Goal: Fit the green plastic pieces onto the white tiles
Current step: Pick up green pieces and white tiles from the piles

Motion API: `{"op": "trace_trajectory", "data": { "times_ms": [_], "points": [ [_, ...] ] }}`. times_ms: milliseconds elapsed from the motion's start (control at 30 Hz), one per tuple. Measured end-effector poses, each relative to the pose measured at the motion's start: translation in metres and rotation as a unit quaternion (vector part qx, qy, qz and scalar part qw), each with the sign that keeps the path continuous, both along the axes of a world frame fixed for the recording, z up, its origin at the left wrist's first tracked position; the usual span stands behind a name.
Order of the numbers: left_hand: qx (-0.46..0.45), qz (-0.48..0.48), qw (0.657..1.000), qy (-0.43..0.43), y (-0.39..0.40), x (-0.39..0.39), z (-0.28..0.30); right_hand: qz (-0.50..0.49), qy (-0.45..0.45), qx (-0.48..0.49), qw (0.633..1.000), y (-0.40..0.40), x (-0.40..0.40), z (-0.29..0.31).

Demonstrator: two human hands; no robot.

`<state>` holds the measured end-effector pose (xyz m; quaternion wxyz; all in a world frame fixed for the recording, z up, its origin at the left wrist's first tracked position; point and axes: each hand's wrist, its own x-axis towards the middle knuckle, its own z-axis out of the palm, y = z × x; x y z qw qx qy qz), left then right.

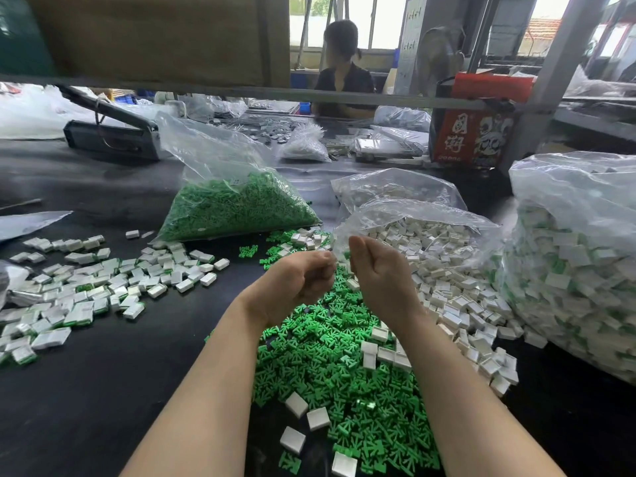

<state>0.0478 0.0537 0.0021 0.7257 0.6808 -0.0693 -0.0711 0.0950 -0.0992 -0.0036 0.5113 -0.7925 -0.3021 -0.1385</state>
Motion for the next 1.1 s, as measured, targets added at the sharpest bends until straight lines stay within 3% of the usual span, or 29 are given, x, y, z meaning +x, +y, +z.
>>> {"op": "trace_trajectory", "data": {
  "times_ms": [167,300,400,1000,1100],
  "points": [
    [0.021,0.009,0.999,-0.026,-0.007,-0.001,0.0,-0.004,0.063,0.053,0.997,0.007,-0.004,0.002],
    [-0.04,0.022,0.999,-0.01,-0.012,0.0,0.002,-0.035,0.076,0.075,0.994,0.007,-0.003,0.002],
    [-0.032,0.028,0.999,-0.013,-0.014,0.001,0.002,-0.037,0.081,0.083,0.993,0.007,-0.003,0.002],
    [-0.003,0.038,0.998,-0.045,-0.016,0.008,-0.005,-0.063,-0.01,-0.051,0.997,0.006,0.0,-0.008],
    [0.007,0.035,0.998,-0.042,-0.015,0.01,-0.007,-0.05,0.024,-0.04,0.998,0.006,0.001,-0.008]
  ]
}}
